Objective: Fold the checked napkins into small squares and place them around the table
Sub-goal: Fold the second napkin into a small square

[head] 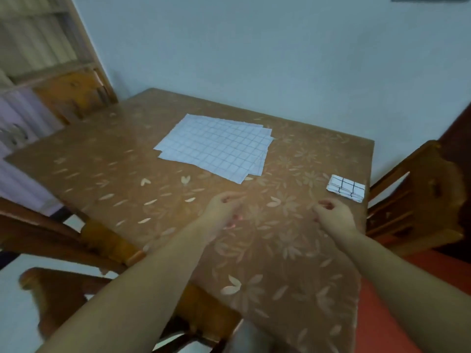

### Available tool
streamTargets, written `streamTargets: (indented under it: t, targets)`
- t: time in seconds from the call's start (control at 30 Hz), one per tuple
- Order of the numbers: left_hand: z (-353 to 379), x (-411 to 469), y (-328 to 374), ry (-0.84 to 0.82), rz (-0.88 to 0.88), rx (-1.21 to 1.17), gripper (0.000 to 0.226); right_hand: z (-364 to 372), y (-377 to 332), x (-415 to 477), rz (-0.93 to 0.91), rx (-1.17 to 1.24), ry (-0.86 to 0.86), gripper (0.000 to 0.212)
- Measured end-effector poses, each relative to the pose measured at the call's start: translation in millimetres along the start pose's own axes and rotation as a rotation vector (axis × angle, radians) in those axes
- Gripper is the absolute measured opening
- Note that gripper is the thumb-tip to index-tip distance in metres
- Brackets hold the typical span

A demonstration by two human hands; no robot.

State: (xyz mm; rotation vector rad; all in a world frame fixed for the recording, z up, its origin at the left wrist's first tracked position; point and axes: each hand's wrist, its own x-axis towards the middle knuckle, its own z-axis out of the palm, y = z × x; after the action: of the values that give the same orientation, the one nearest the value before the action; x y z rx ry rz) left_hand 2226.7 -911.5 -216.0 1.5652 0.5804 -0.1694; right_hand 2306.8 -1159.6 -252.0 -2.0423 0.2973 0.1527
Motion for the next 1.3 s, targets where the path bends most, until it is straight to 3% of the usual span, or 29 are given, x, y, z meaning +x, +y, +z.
streamTargets:
  t: [0.2, 0.4, 0.57, 0.8, 1.0, 1.3]
  targets:
    - [-55.8, -56.1, -11.9, 0.049, 0.075, 0.041, 0.029, 28.6, -31.4, -76.9, -0.099, 0.070, -0.097, 0.011]
    - [-98.0, -108.6, -25.4, 0.207, 0.160, 0.175, 0.034, 55.4, -43.8, -139.0, -0.127, 0.096, -0.212, 0.015]
    - [-130.3, -130.4, -36.5, 0.196, 0.226, 0.324, 0.033, 80.2, -40.0, -174.3, -0.103, 0.077, -0.239, 0.017]
    - [-181.2, -88.4, -37.0, 0.101, 0.348, 0.601, 0.043, 136.5, -58.6, -177.0, -0.122, -0.047, -0.183, 0.023]
    - [-213.2, -24.6, -22.9, -0.037, 0.486, 0.702, 0.049, 195.8, -82.5, -152.4, -0.098, -0.178, -0.070, 0.042]
    - [-183.8, 75.6, -2.3, -0.149, 0.509, 0.842, 0.054, 222.5, -90.3, -68.7, -0.142, -0.436, -0.062, 0.050]
